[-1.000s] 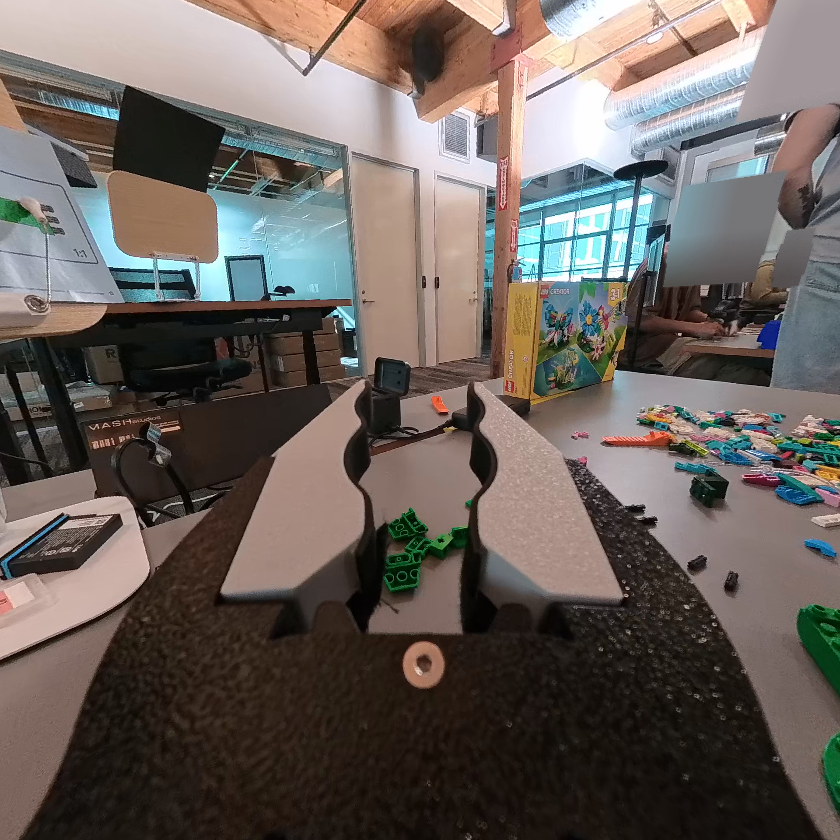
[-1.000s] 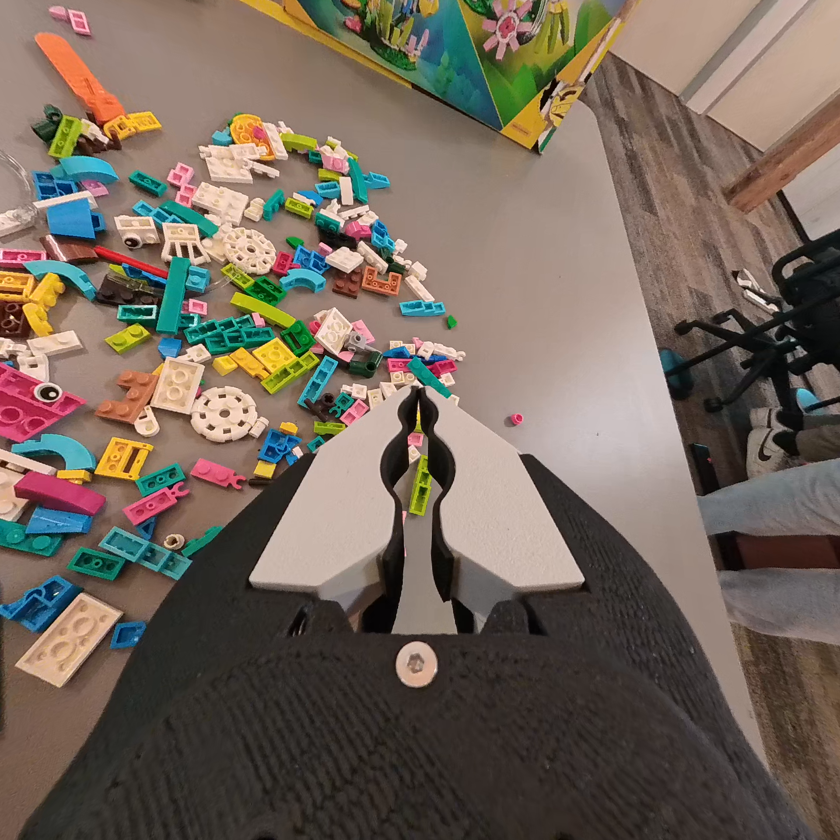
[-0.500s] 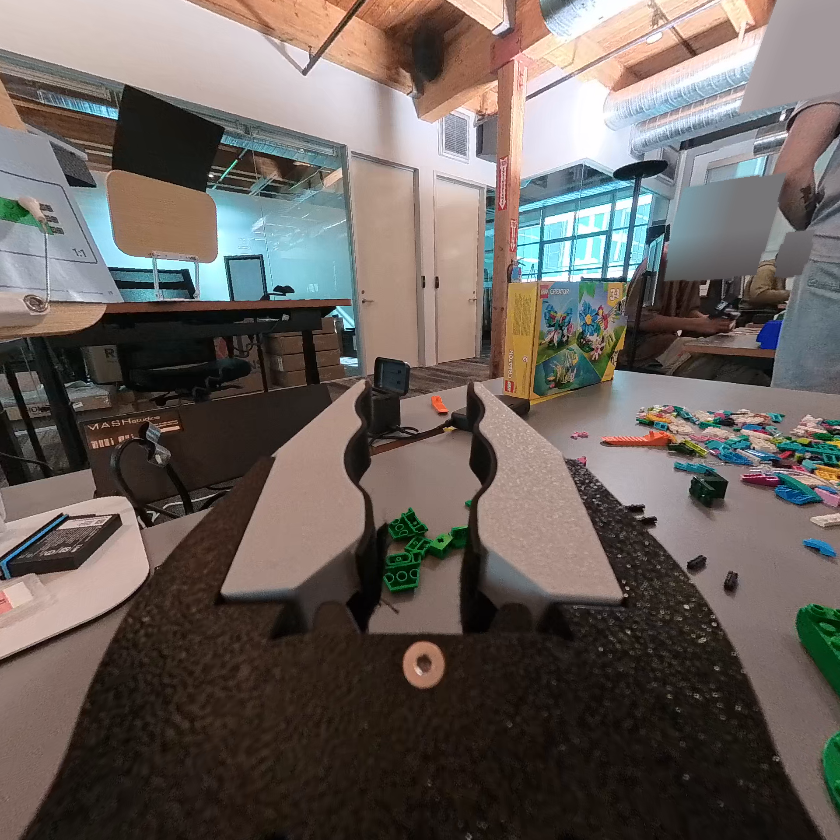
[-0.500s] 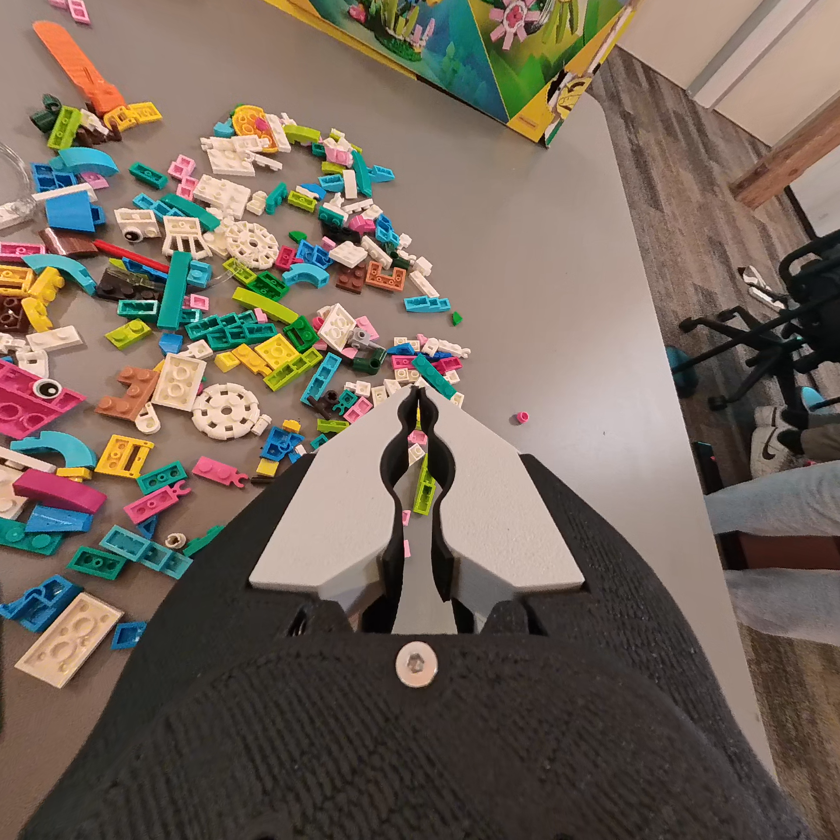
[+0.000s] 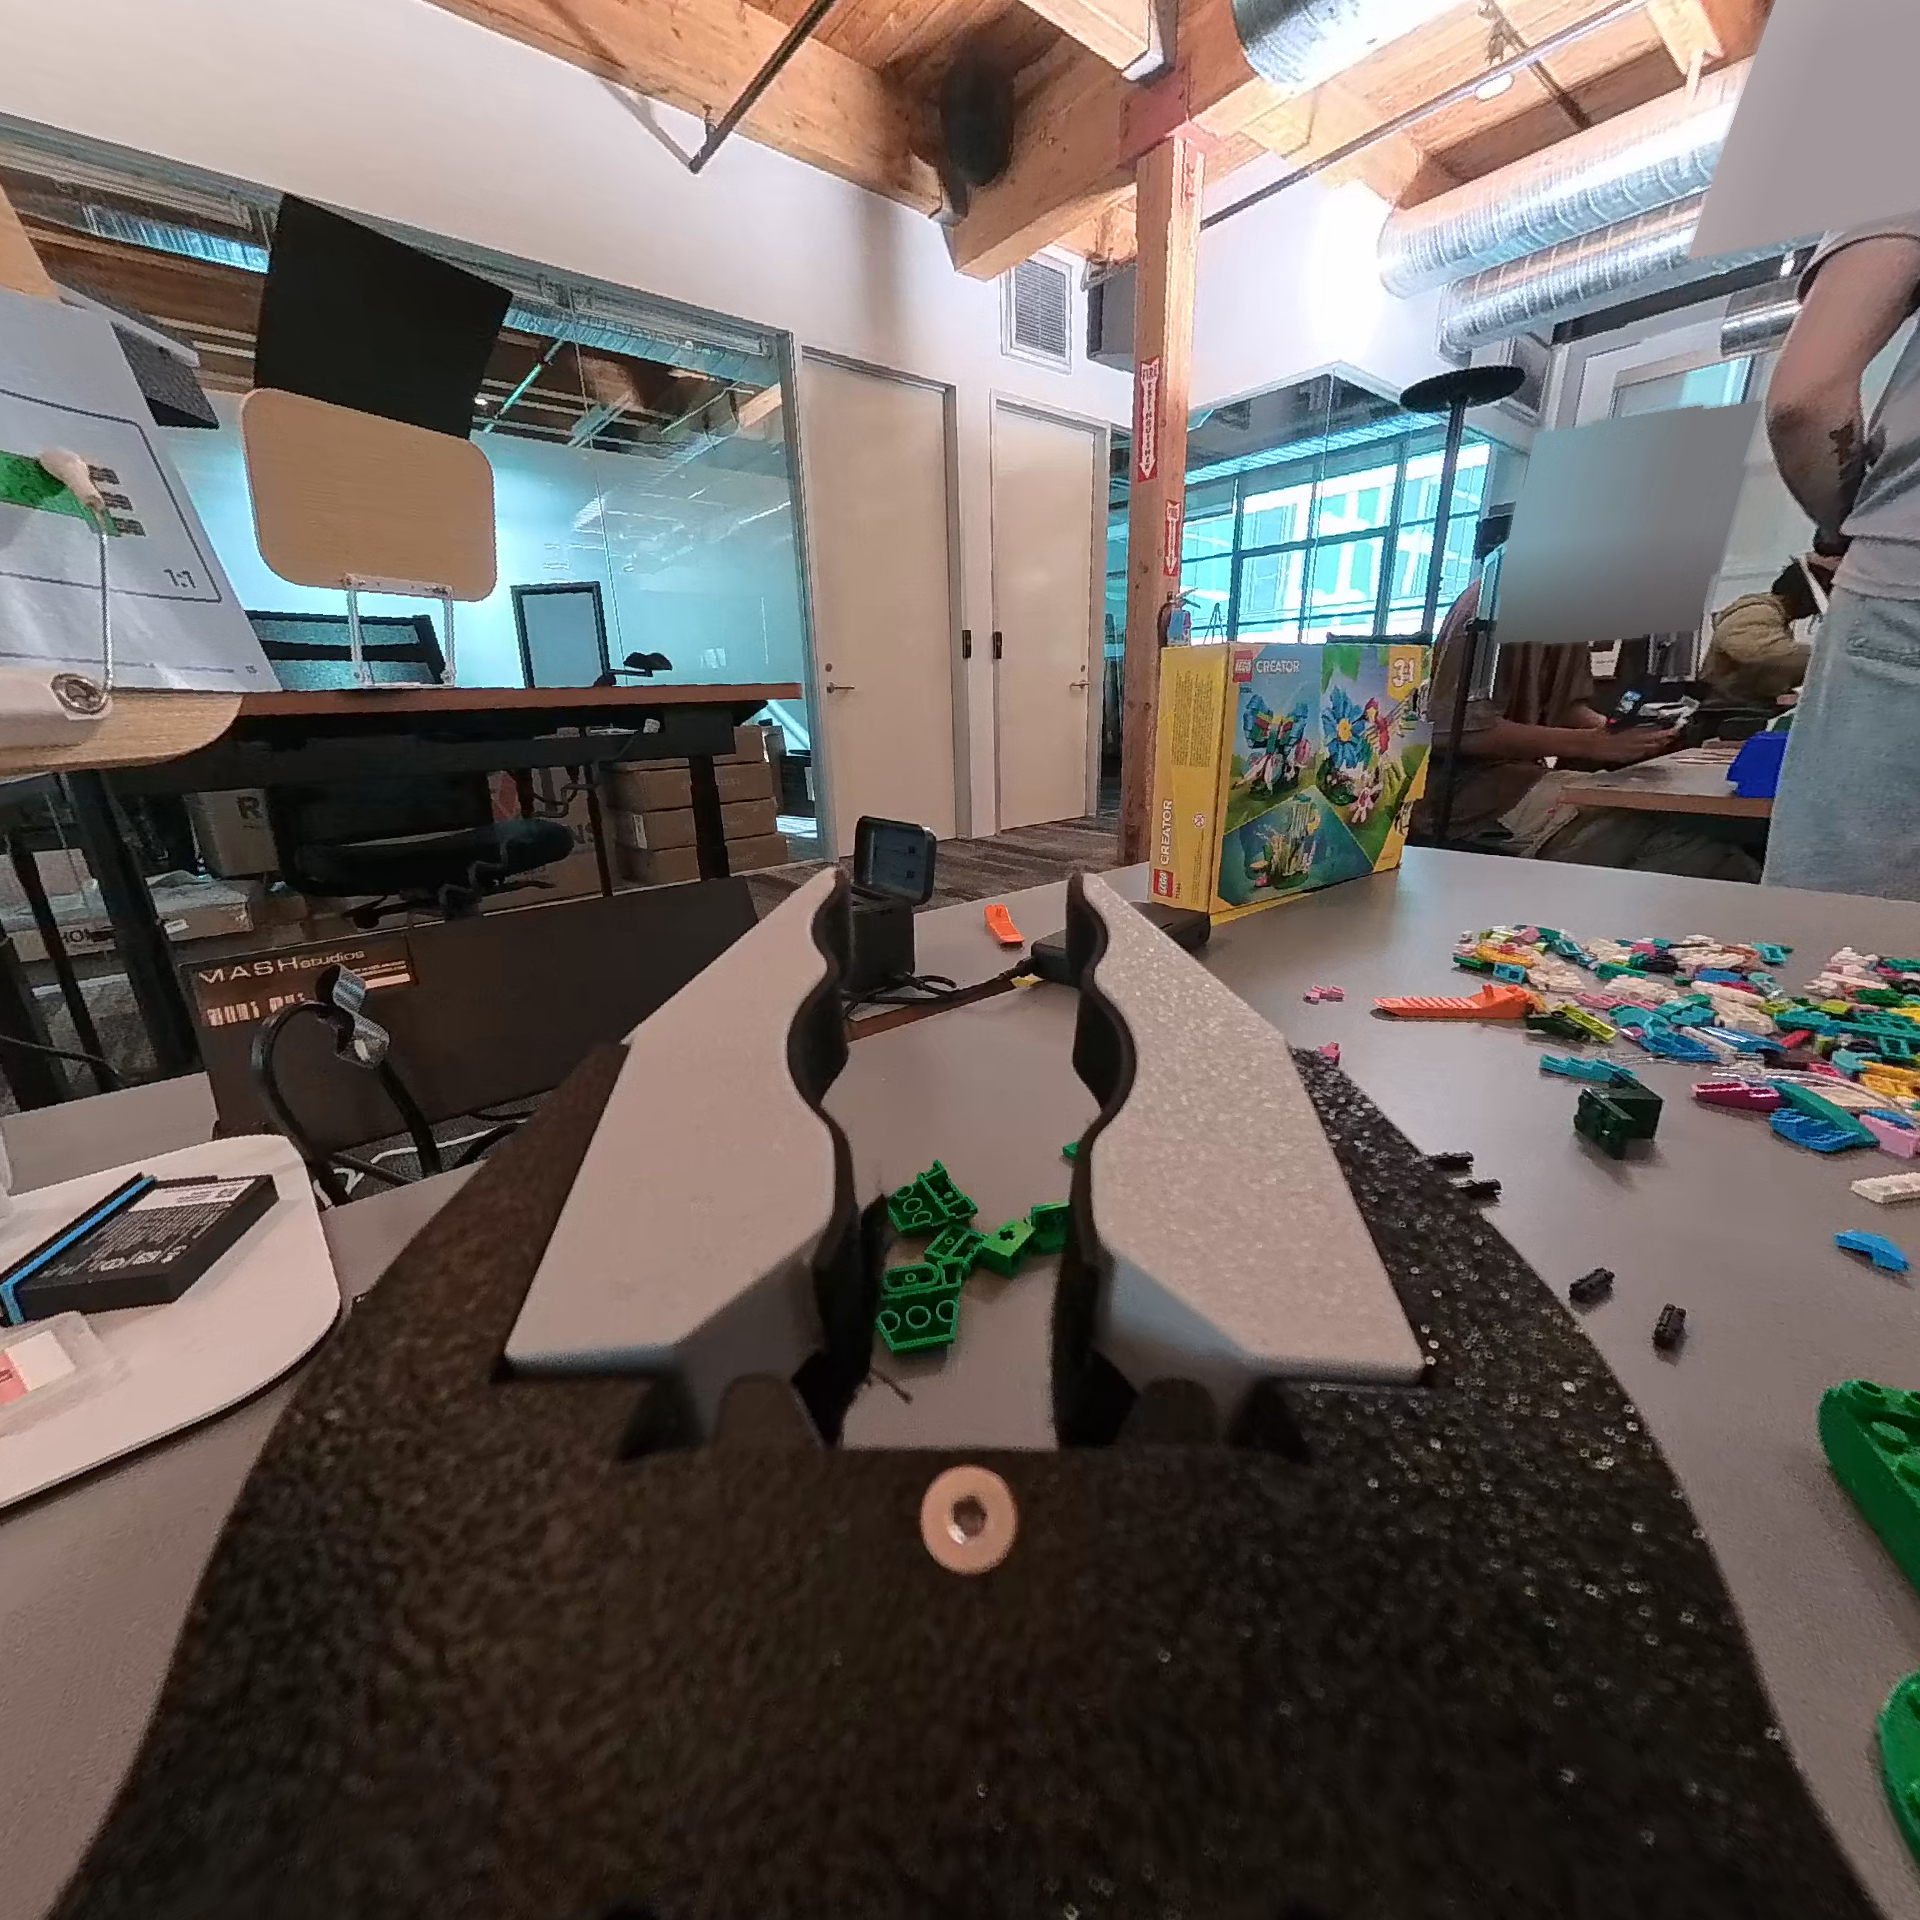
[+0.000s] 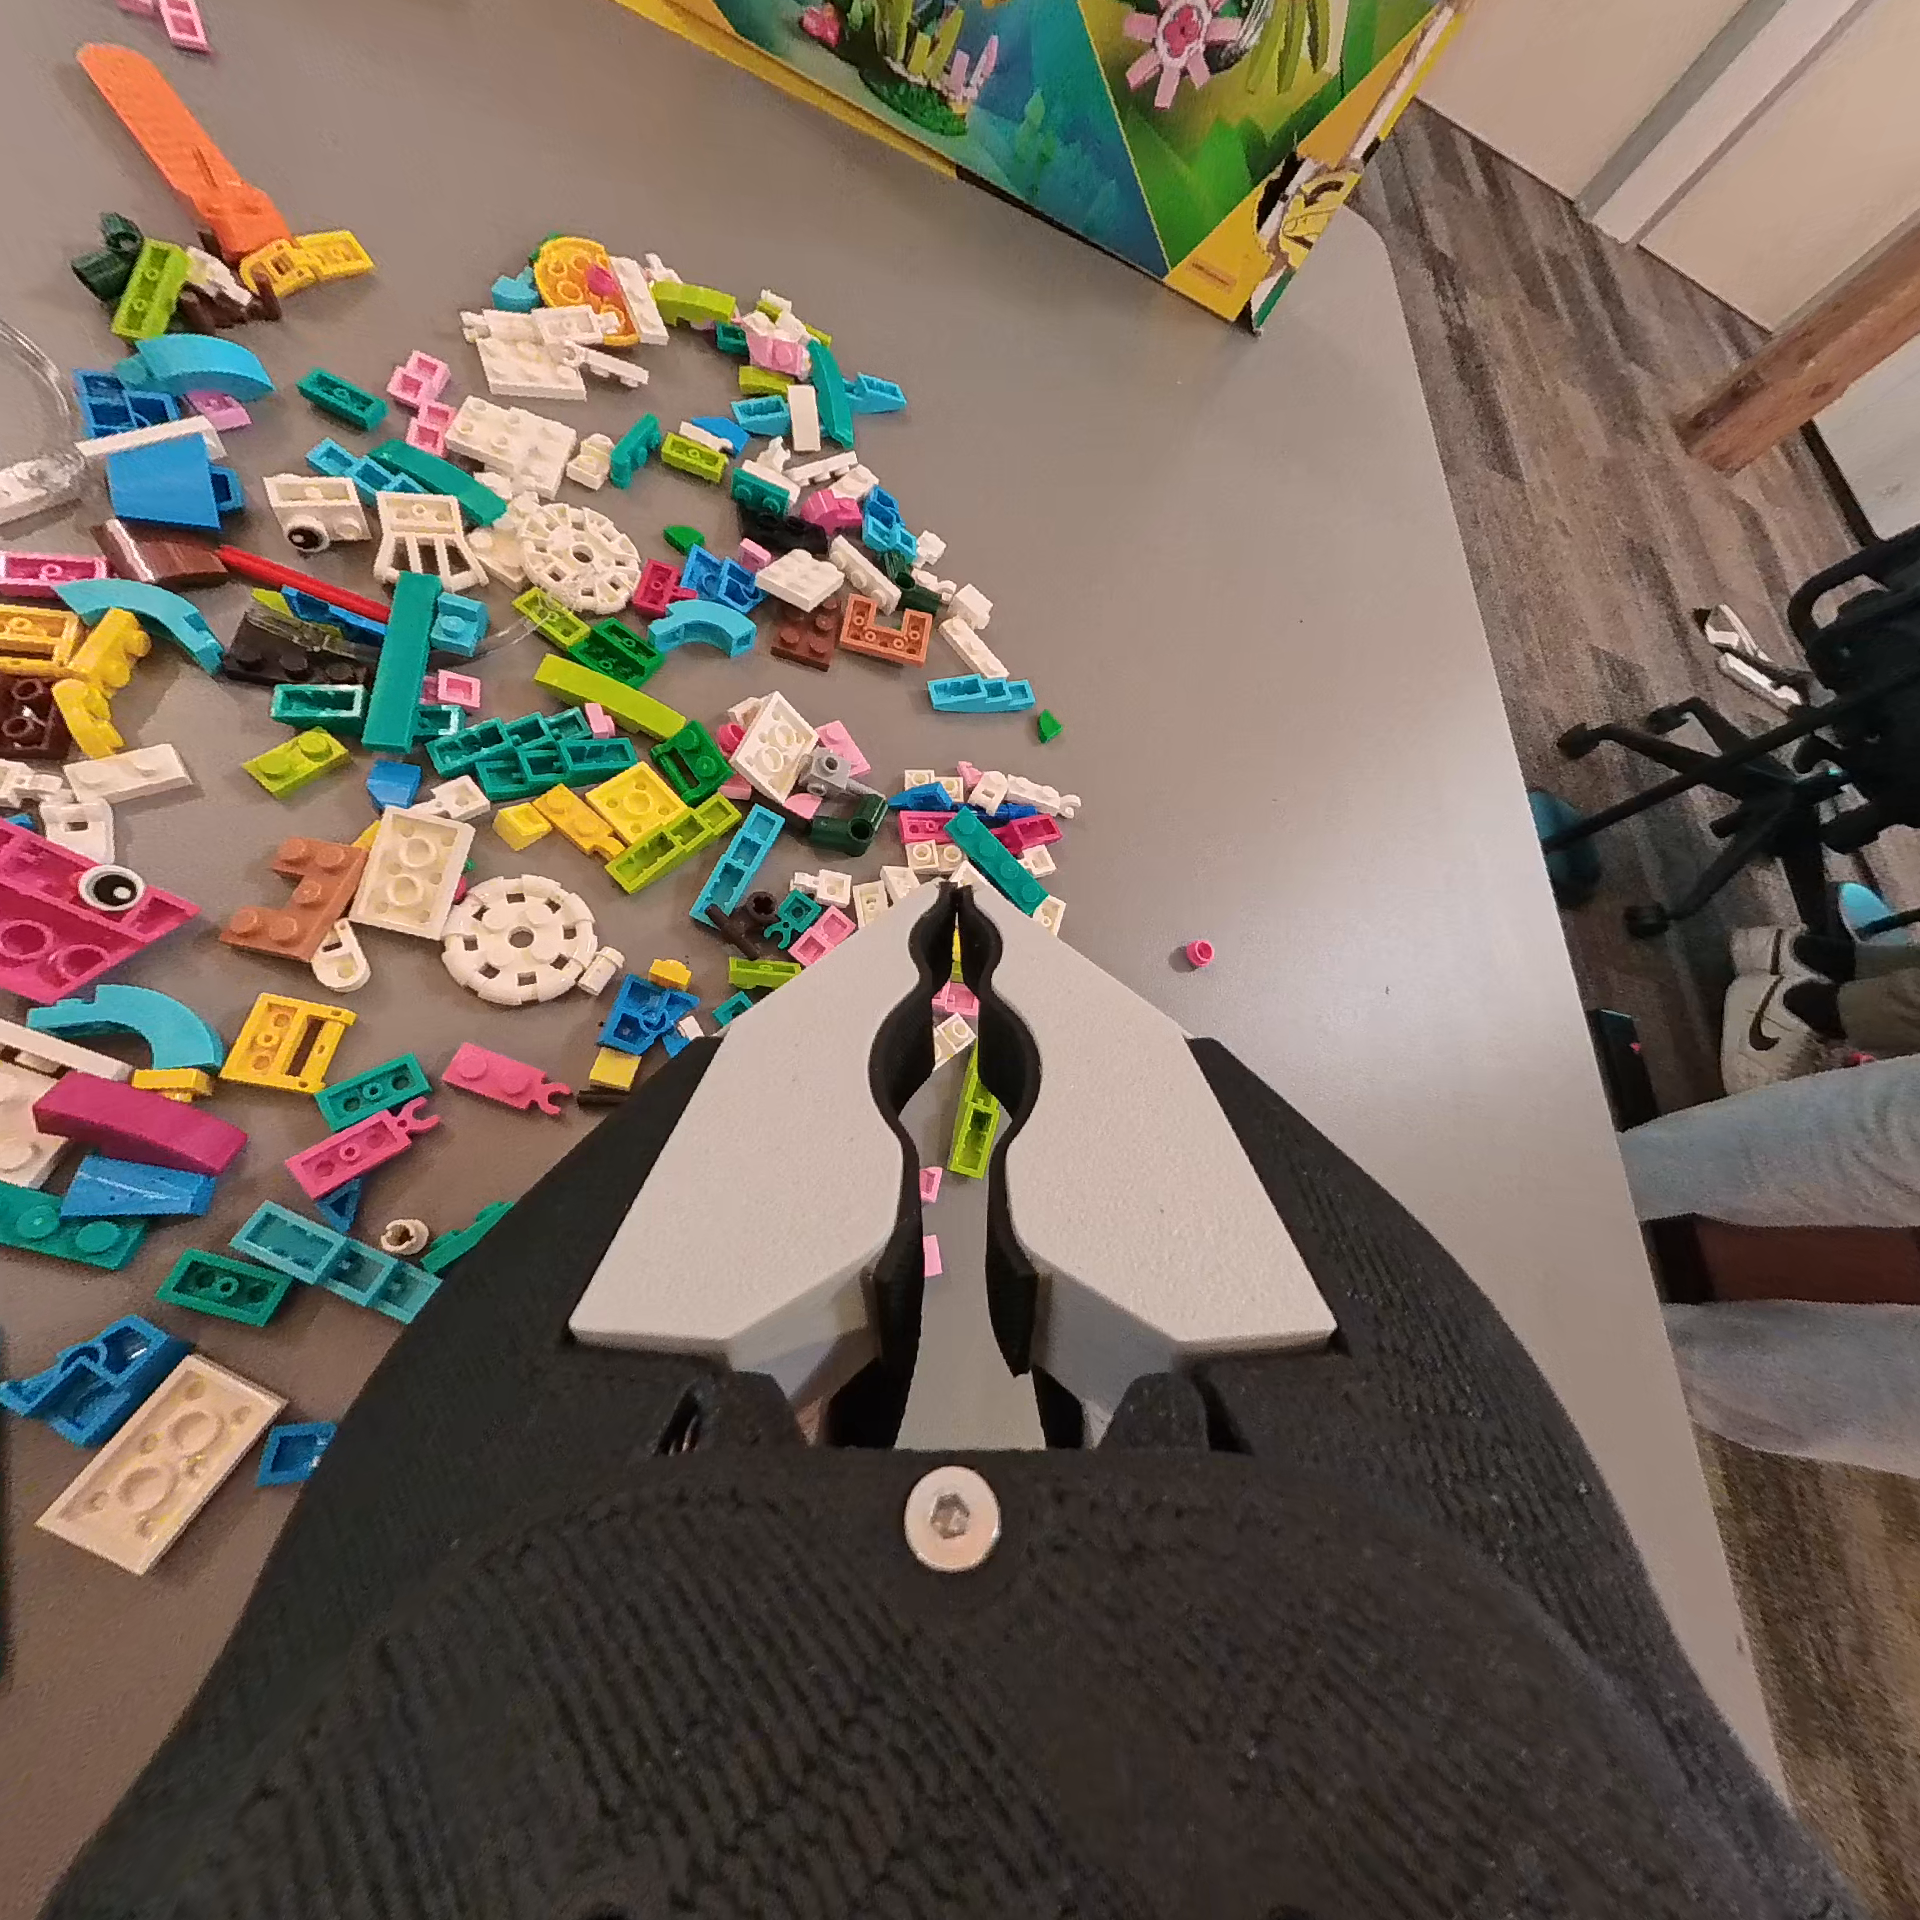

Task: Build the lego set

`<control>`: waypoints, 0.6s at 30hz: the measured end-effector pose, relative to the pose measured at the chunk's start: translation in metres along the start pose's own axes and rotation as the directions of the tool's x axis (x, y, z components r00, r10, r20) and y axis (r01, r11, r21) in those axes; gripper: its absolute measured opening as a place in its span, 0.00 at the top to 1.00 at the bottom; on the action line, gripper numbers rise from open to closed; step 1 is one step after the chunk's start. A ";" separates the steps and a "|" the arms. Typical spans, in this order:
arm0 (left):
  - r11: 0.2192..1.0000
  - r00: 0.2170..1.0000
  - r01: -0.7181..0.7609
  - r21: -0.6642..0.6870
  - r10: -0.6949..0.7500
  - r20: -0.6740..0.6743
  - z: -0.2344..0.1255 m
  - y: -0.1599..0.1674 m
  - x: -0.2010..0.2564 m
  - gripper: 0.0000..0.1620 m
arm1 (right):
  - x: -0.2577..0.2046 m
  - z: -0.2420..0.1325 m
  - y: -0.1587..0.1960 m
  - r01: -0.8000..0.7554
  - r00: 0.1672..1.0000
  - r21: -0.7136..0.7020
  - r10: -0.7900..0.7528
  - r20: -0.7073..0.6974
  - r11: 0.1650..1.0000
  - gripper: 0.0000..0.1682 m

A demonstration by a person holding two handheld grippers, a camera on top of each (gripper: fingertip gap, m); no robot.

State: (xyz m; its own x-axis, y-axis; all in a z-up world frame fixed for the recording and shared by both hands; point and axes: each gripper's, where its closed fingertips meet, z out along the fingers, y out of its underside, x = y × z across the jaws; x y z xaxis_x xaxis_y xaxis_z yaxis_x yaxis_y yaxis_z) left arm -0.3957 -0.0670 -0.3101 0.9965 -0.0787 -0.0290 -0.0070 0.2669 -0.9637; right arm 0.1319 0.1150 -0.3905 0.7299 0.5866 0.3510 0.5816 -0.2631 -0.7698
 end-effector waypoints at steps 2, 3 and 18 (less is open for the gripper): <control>1.000 1.000 0.001 0.000 -0.001 -0.001 0.000 0.000 0.000 0.76 | 0.000 0.000 -0.001 -0.001 1.000 0.003 0.001 0.000 1.000 1.00; 1.000 1.000 0.005 0.000 -0.005 -0.003 0.000 0.000 0.000 0.76 | 0.000 0.000 -0.001 -0.002 1.000 0.005 0.002 0.001 1.000 1.00; 0.999 1.000 0.031 0.039 -0.030 -0.004 -0.003 -0.005 -0.002 0.72 | -0.071 0.001 -0.079 -0.115 0.985 0.221 0.081 0.154 0.968 1.00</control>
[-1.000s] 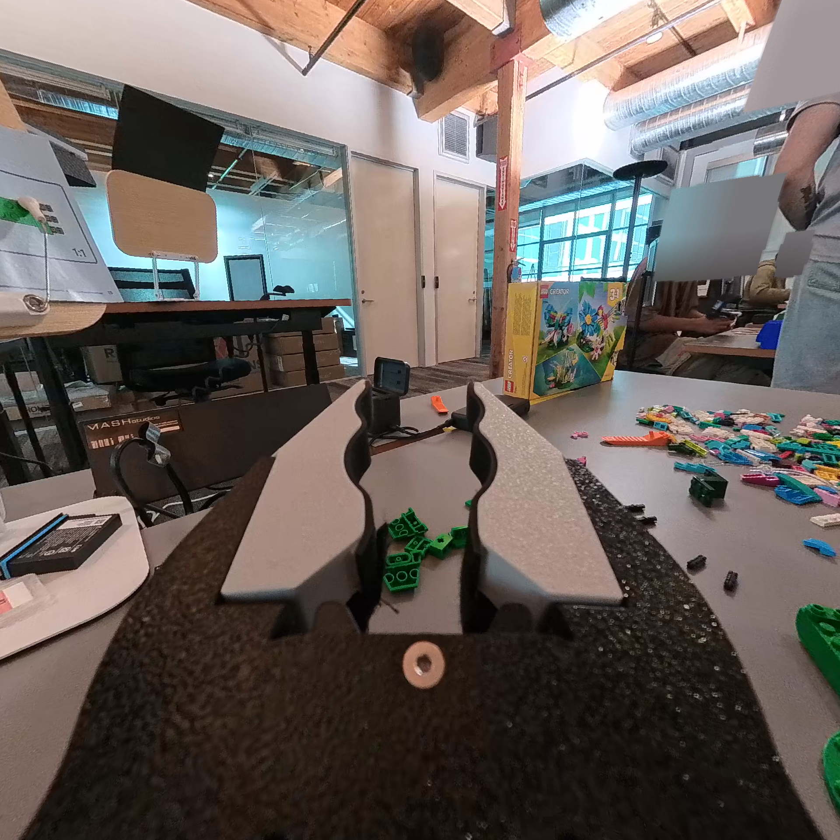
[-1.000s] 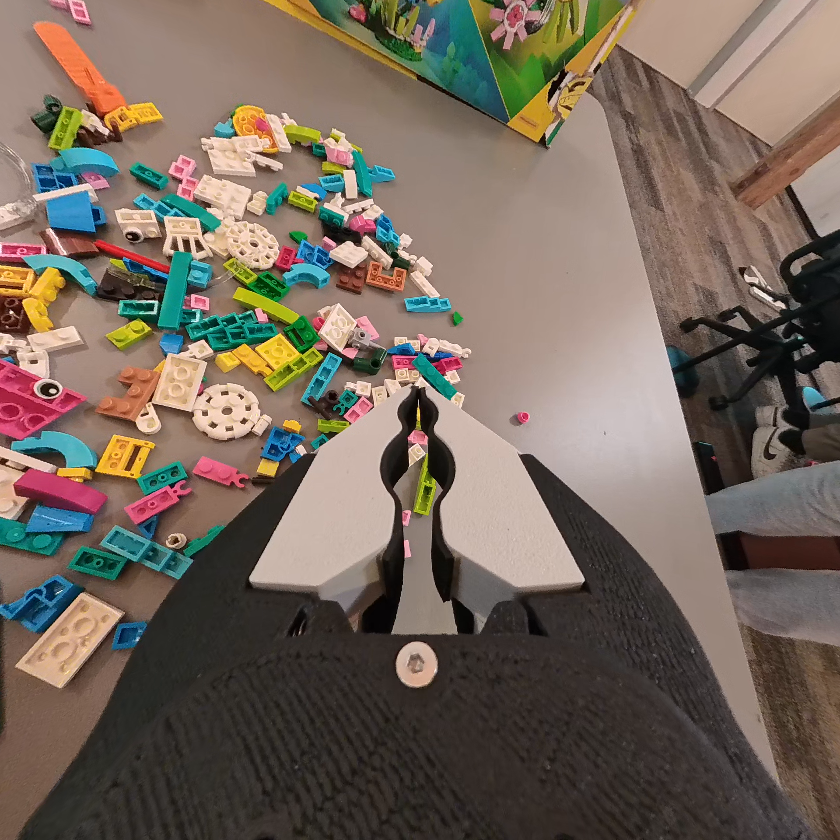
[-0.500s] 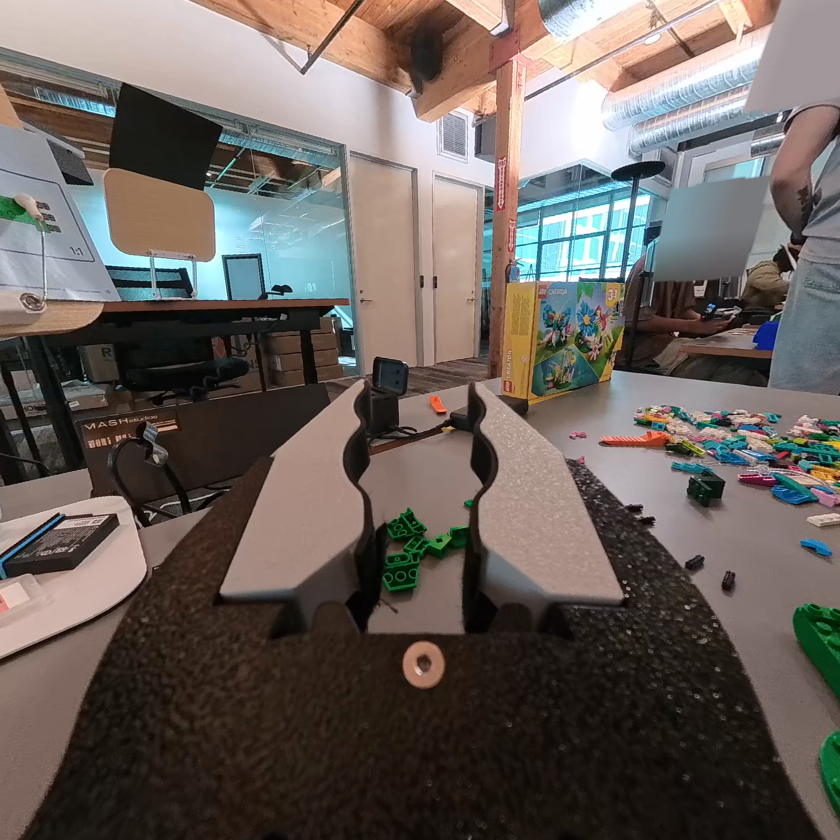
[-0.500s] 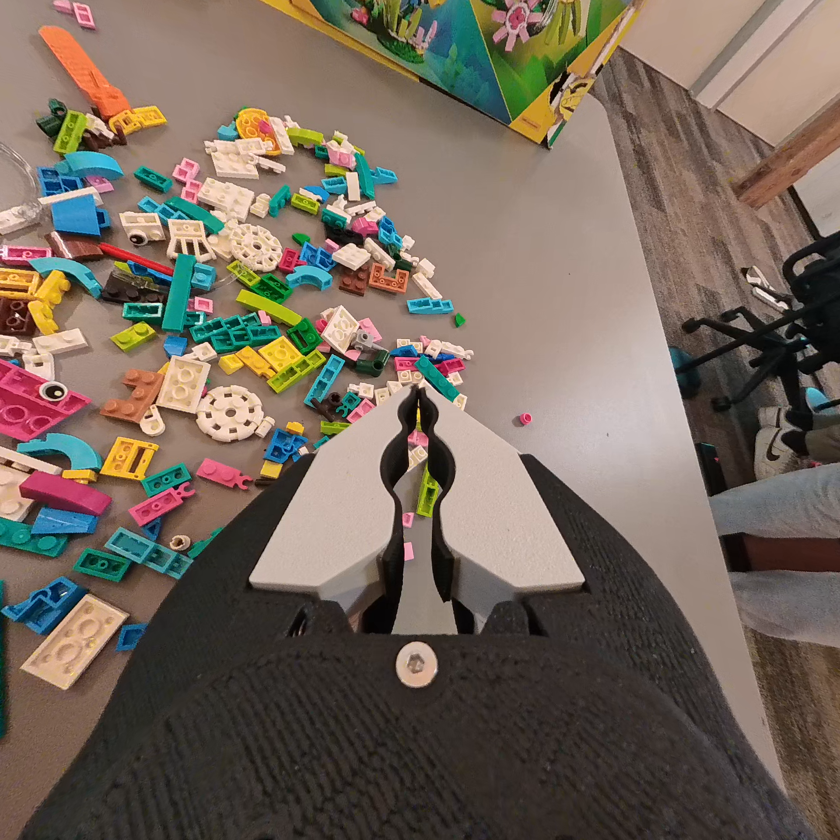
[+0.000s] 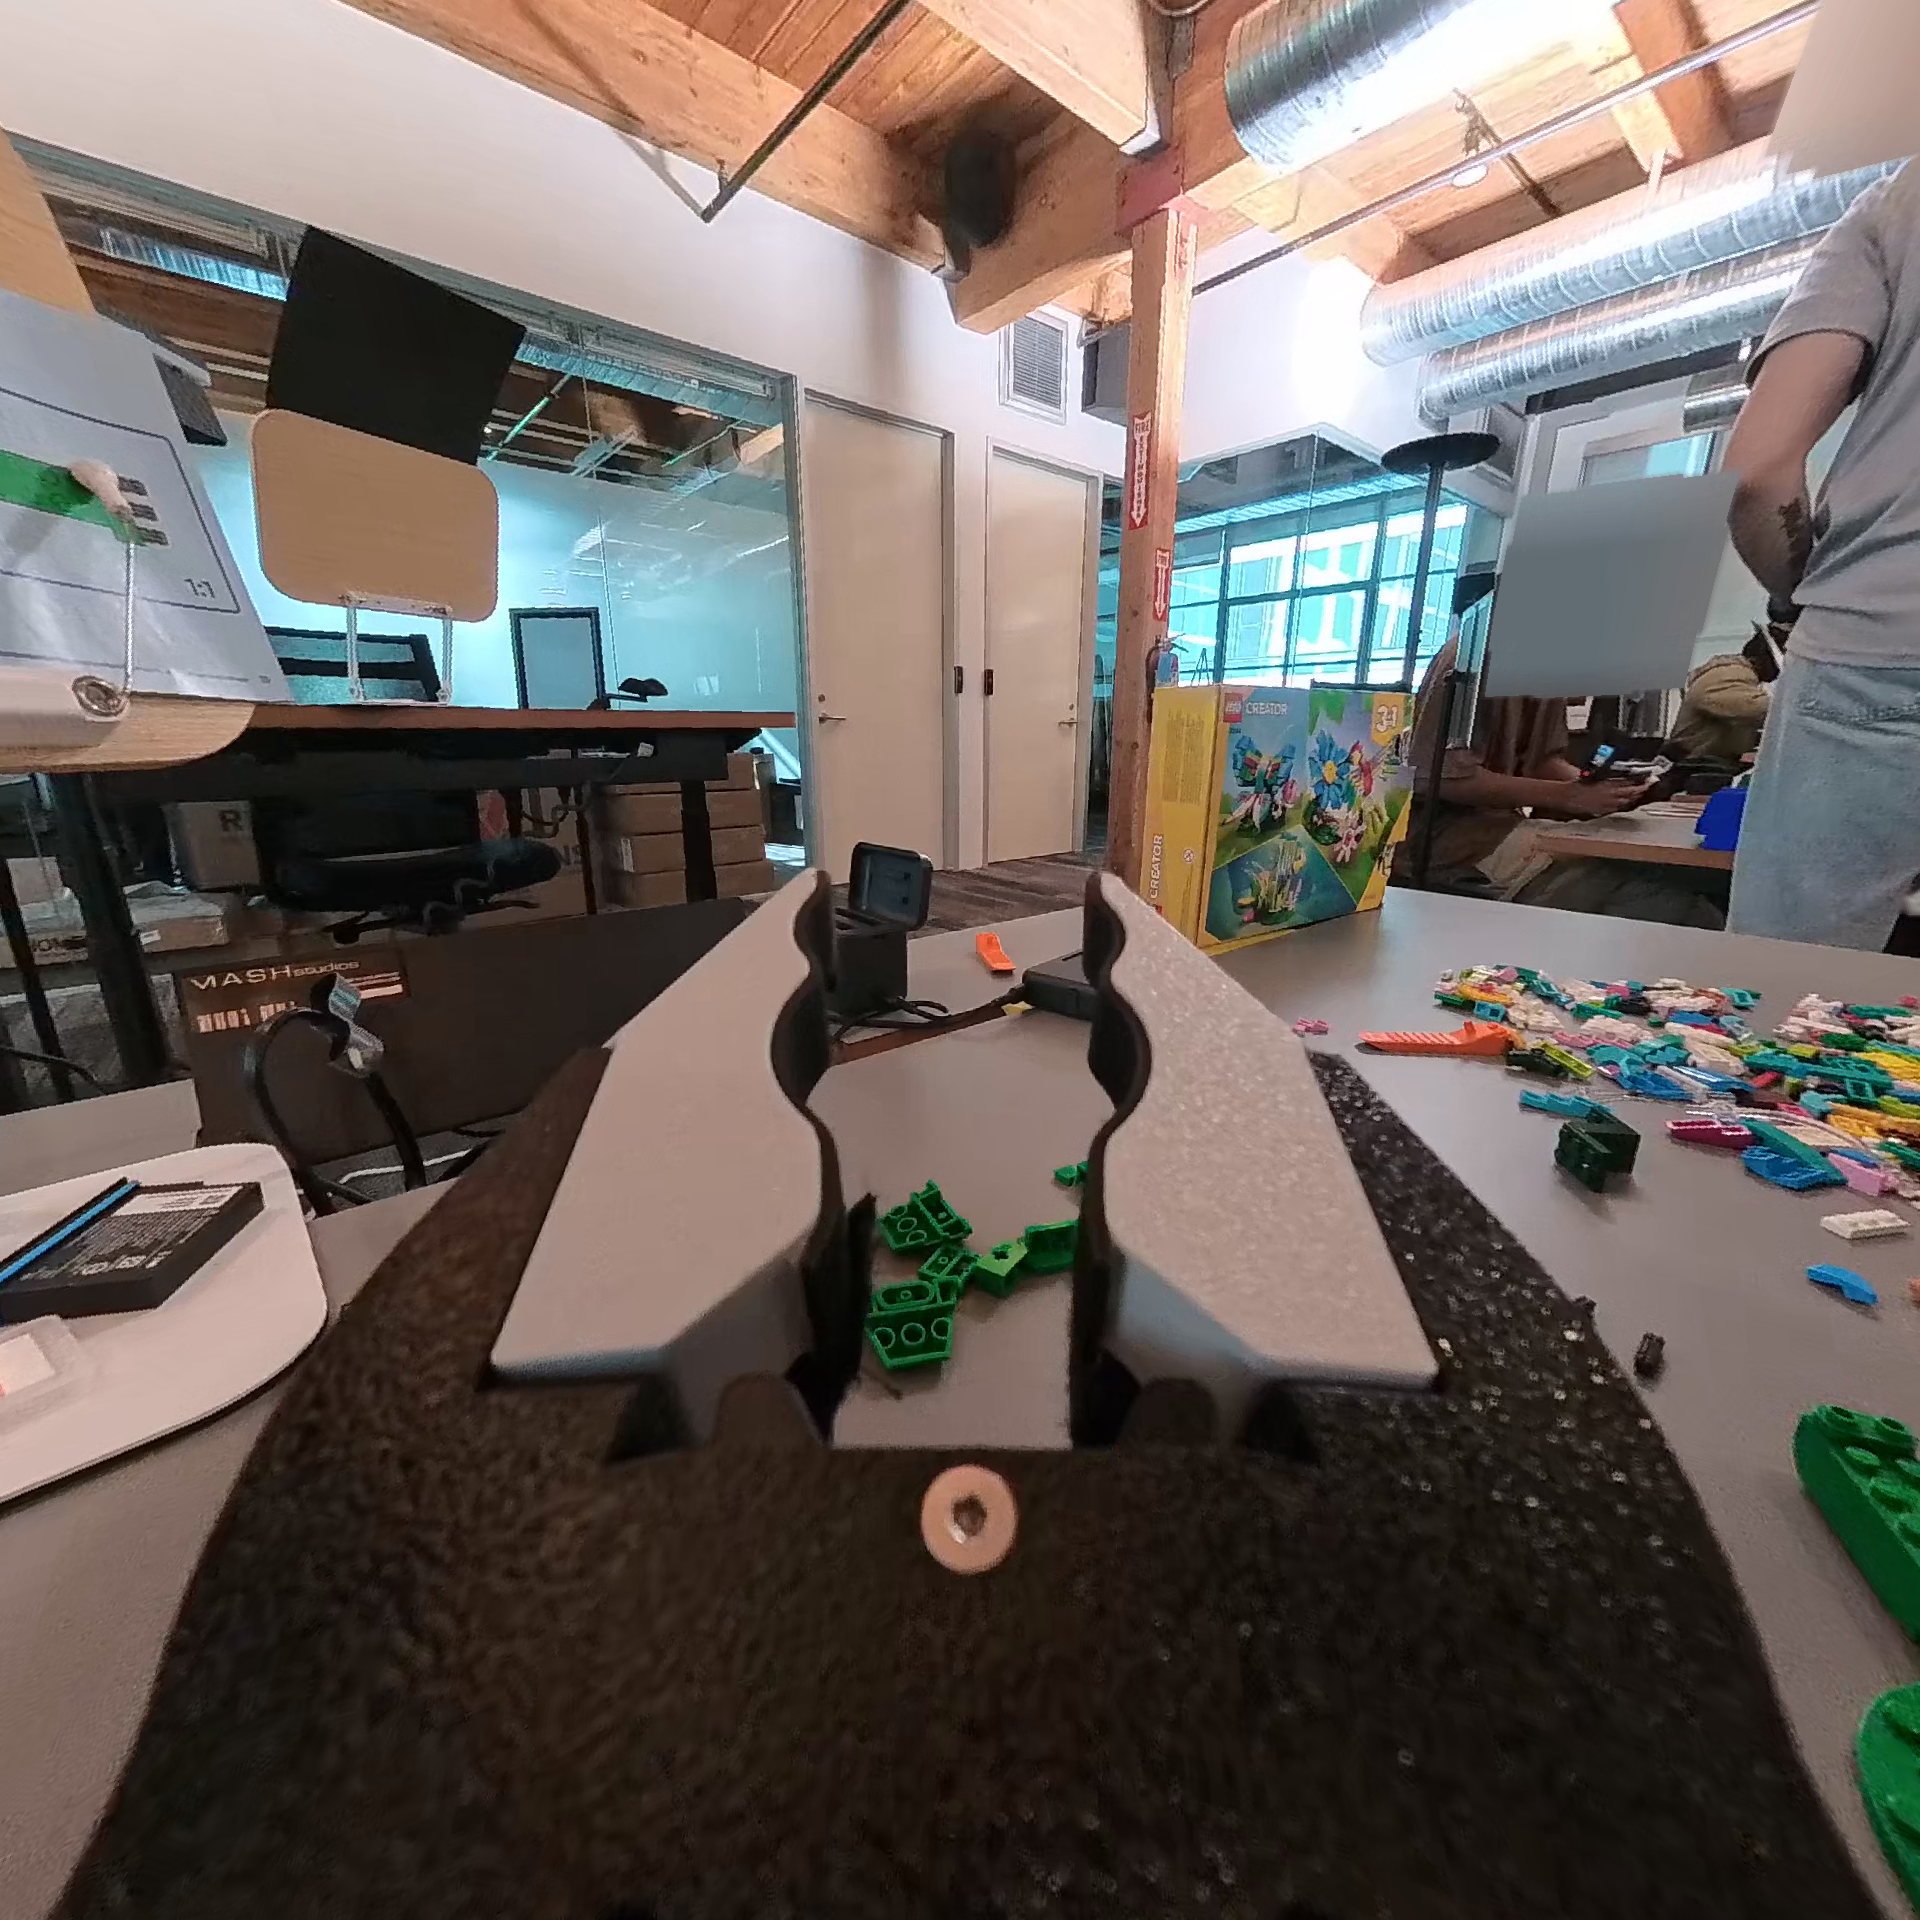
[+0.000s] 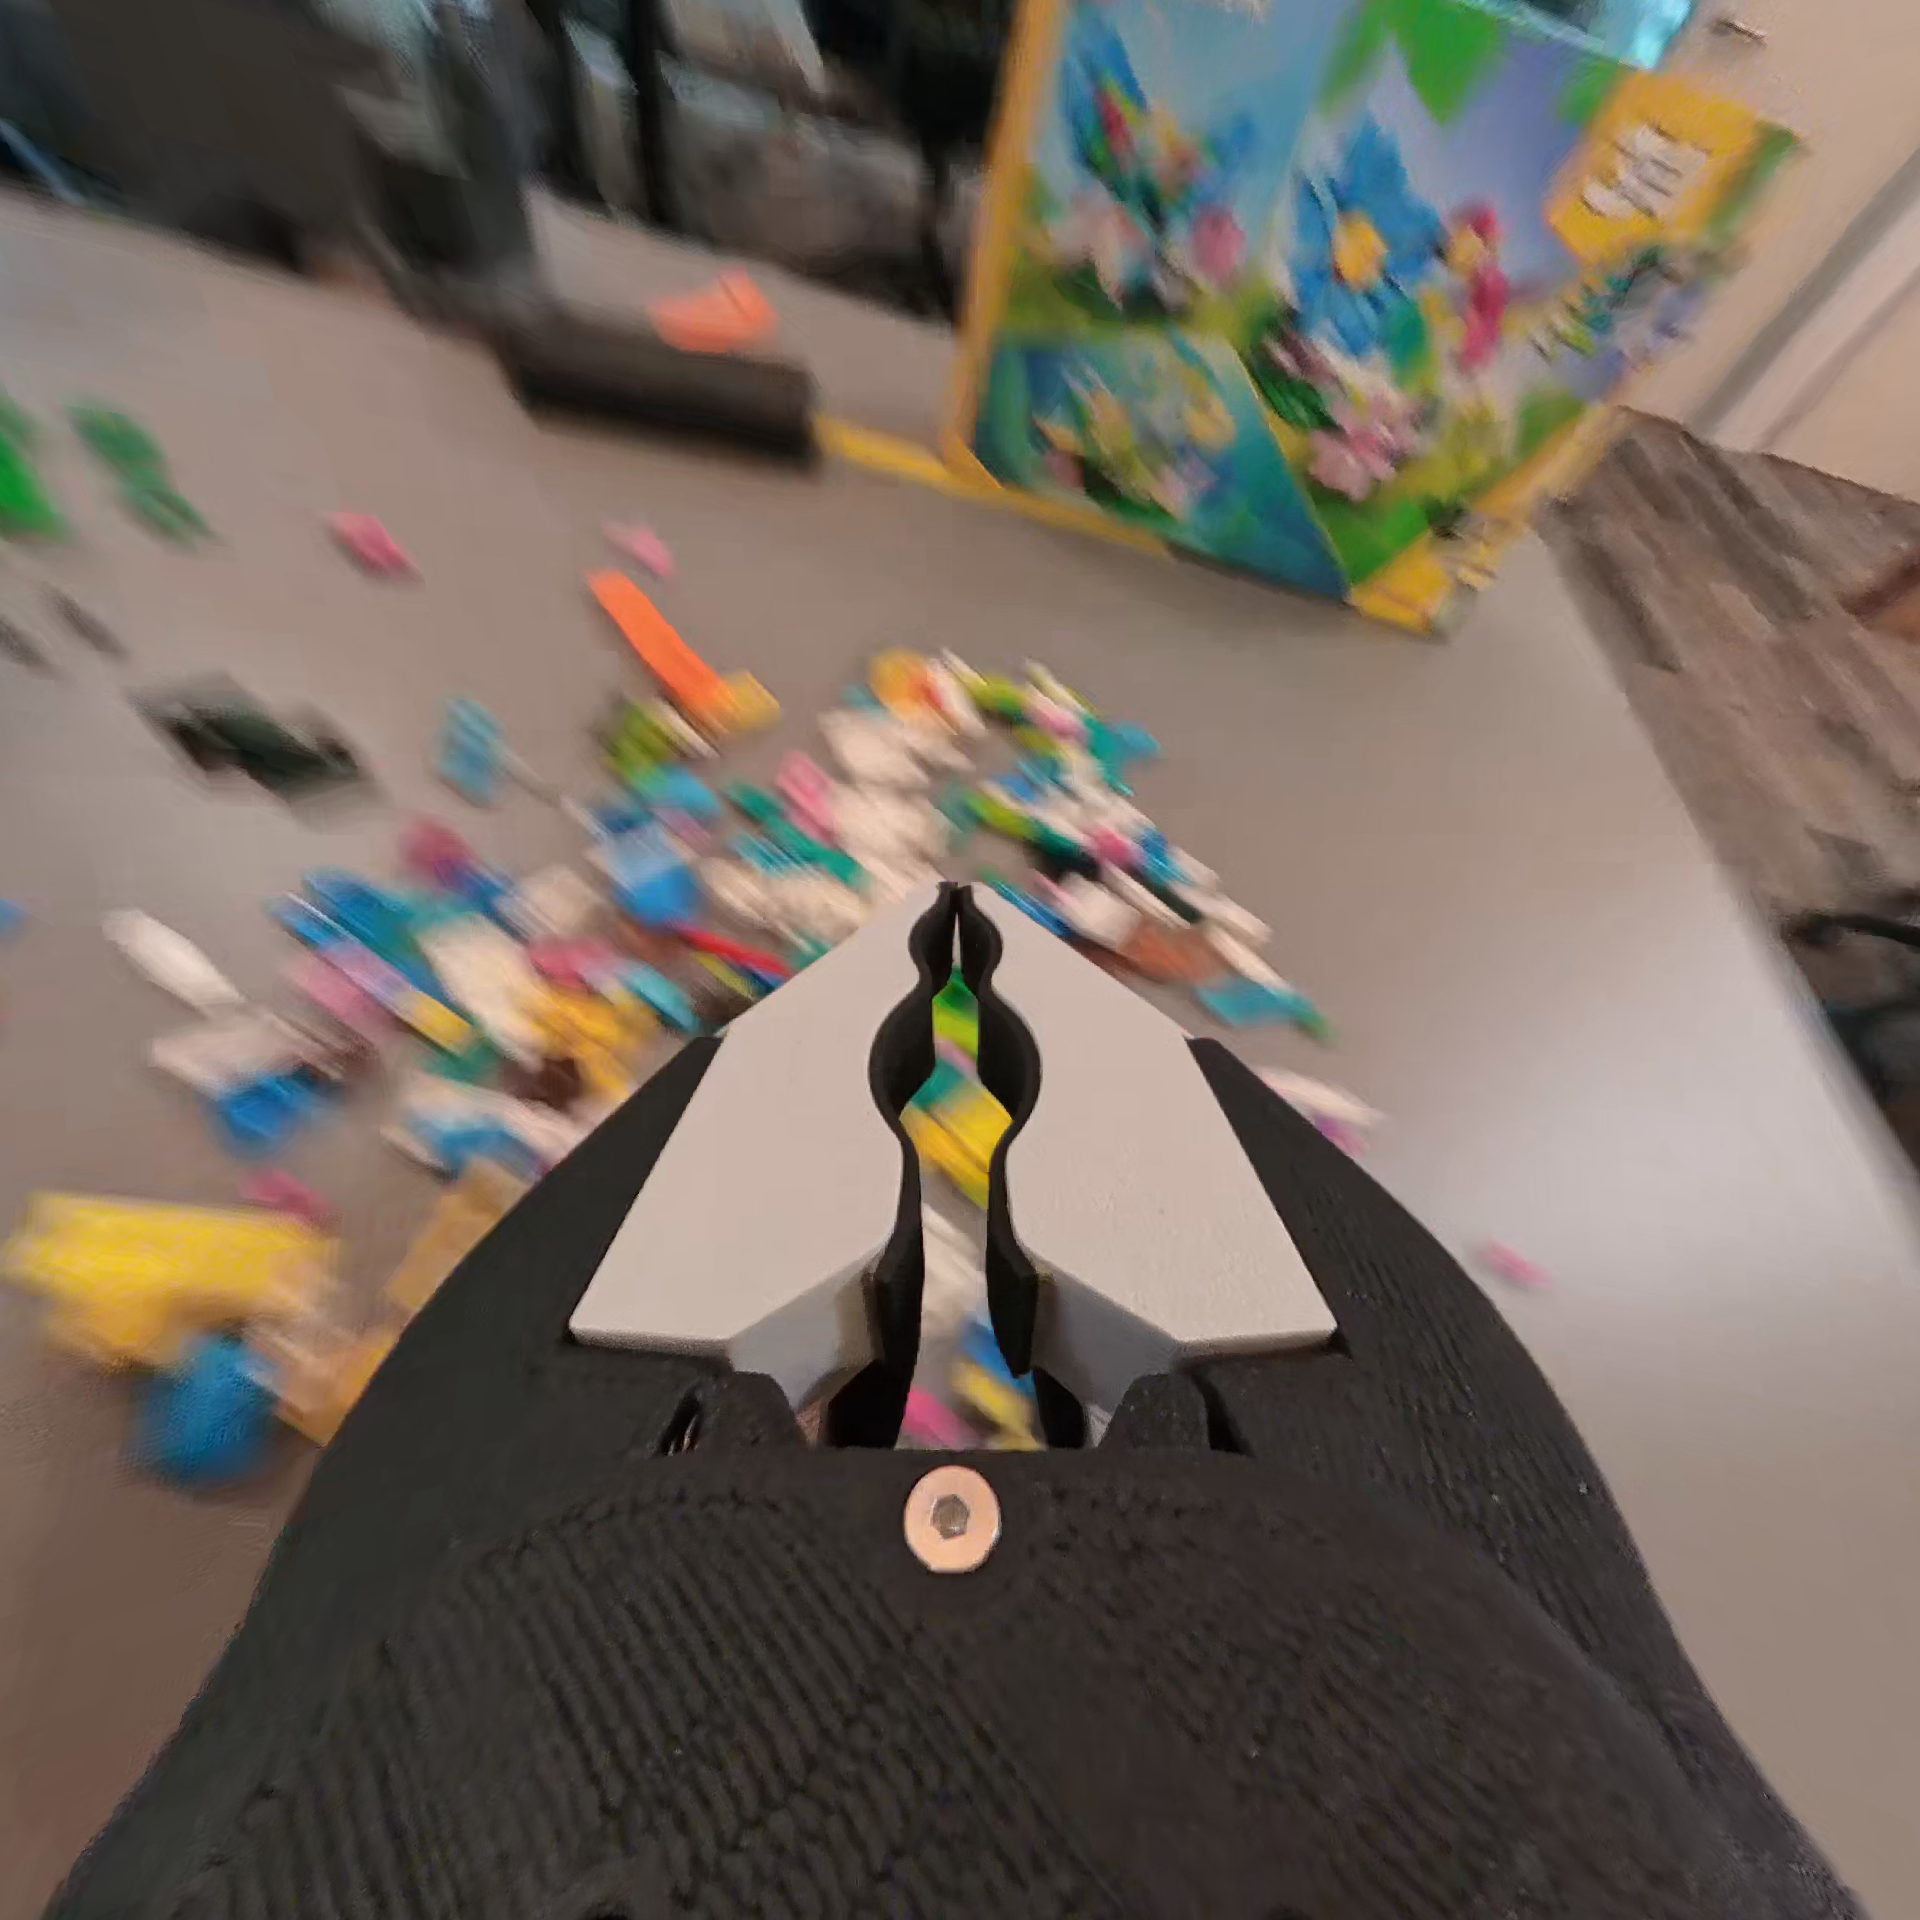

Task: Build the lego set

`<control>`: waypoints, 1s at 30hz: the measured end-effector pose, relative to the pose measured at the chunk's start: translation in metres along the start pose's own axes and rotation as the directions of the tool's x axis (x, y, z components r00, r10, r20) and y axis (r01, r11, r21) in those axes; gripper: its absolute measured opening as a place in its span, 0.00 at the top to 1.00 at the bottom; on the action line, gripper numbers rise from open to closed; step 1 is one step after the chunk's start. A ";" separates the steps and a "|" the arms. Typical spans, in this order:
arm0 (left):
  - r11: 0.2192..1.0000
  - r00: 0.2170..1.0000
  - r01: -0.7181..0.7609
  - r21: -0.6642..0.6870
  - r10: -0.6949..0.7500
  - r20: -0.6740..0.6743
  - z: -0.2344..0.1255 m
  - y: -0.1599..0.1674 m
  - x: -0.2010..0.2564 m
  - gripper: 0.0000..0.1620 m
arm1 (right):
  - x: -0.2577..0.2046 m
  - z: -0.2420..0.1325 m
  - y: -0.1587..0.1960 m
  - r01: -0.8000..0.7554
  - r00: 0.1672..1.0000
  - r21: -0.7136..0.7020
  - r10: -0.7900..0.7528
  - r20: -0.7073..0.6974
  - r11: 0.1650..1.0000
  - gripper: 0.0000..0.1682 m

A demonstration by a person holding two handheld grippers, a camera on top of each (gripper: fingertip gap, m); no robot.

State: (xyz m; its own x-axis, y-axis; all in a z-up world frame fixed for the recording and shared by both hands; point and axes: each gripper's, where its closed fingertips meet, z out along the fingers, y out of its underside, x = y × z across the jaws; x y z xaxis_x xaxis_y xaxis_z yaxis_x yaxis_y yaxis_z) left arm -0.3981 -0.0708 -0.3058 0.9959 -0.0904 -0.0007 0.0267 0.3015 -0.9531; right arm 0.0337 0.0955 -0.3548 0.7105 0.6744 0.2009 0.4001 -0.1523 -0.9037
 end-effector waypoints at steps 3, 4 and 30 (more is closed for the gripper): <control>1.000 1.000 -0.014 -0.003 0.014 -0.004 0.000 0.000 0.002 0.72 | -0.060 0.021 -0.038 -0.101 0.982 0.081 0.087 0.166 0.992 1.00; 1.000 1.000 -0.016 -0.001 0.016 -0.002 0.000 0.000 0.002 0.72 | -0.085 0.028 -0.052 -0.114 0.969 0.112 0.085 0.231 0.987 1.00; 0.999 0.999 -0.040 0.037 0.039 0.022 -0.004 -0.007 0.003 0.75 | -0.257 0.048 -0.127 0.348 0.921 0.652 -0.374 -0.105 0.674 1.00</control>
